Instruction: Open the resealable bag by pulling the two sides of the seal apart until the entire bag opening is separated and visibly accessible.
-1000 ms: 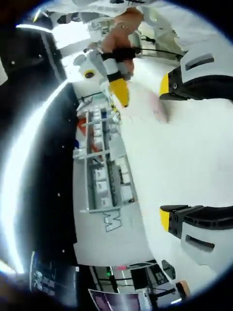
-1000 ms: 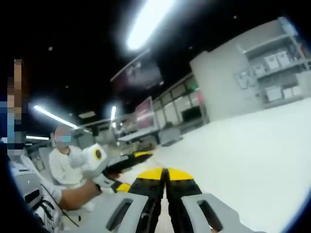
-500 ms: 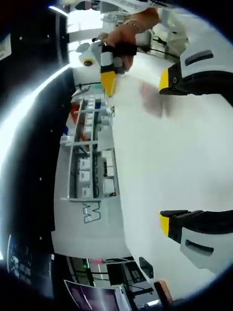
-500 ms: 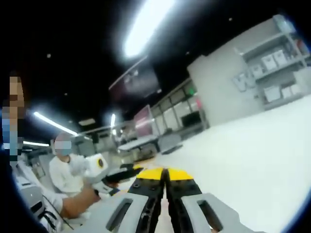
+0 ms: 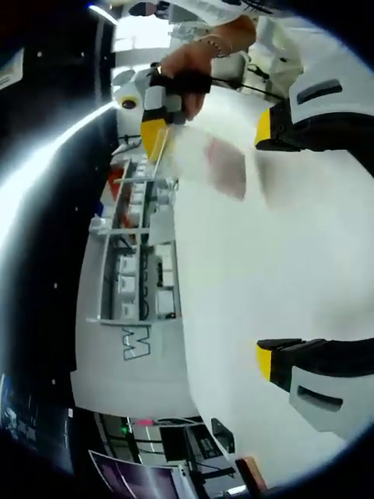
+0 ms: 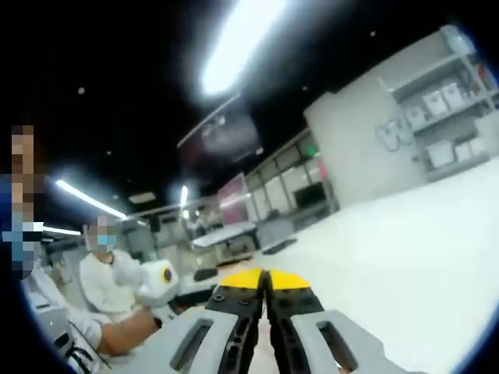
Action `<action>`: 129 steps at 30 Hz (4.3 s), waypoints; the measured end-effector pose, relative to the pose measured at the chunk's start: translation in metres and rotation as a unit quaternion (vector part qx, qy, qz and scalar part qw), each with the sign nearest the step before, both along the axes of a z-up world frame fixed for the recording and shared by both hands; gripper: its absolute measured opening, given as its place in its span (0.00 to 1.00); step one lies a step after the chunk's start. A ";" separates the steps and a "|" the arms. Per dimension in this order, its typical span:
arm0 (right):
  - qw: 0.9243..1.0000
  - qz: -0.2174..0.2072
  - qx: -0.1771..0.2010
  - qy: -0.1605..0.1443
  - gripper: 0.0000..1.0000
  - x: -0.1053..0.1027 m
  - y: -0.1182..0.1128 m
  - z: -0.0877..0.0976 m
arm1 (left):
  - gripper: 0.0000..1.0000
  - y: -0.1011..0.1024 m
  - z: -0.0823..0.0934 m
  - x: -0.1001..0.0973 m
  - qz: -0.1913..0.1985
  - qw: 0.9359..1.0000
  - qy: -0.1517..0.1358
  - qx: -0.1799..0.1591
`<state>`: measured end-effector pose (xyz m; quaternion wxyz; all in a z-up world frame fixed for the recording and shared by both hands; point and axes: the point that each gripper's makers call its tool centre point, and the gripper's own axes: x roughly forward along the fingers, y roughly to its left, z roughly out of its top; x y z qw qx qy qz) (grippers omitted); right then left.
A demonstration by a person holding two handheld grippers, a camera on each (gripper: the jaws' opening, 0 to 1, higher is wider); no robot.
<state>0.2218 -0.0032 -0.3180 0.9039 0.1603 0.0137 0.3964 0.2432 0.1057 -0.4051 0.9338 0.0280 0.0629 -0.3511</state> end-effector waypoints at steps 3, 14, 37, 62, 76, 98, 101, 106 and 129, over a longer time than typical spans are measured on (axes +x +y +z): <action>1.000 0.000 0.000 0.003 0.00 0.002 0.001 -0.001 | 0.99 -0.001 -0.002 0.000 -0.001 1.000 0.000 0.006; 1.000 -0.008 -0.006 0.007 0.00 0.015 -0.001 -0.002 | 0.99 -0.002 -0.006 0.000 -0.003 1.000 0.003 0.010; 0.999 -0.025 -0.026 0.014 0.00 0.052 -0.002 -0.004 | 0.98 -0.001 -0.007 0.000 -0.003 1.000 0.000 0.019; 0.997 -0.056 -0.049 0.026 0.00 0.105 -0.011 -0.005 | 0.98 -0.001 -0.010 0.002 -0.003 1.000 0.002 0.021; 0.995 -0.075 -0.059 0.034 0.00 0.138 -0.012 -0.006 | 0.98 0.000 -0.009 0.003 -0.003 1.000 0.002 0.019; 0.991 -0.096 -0.082 0.042 0.00 0.171 -0.016 -0.005 | 0.98 0.000 -0.009 0.002 -0.003 1.000 0.000 0.022; 0.991 -0.098 -0.085 0.041 0.00 0.175 -0.015 -0.005 | 0.98 -0.001 -0.009 0.002 -0.003 1.000 -0.001 0.021; 0.990 -0.103 -0.089 0.045 0.00 0.185 -0.015 -0.008 | 0.98 -0.001 -0.010 0.002 -0.003 1.000 0.000 0.022; 0.984 -0.128 -0.110 0.057 0.00 0.227 -0.014 -0.016 | 0.98 0.003 -0.008 0.004 0.000 1.000 -0.001 0.016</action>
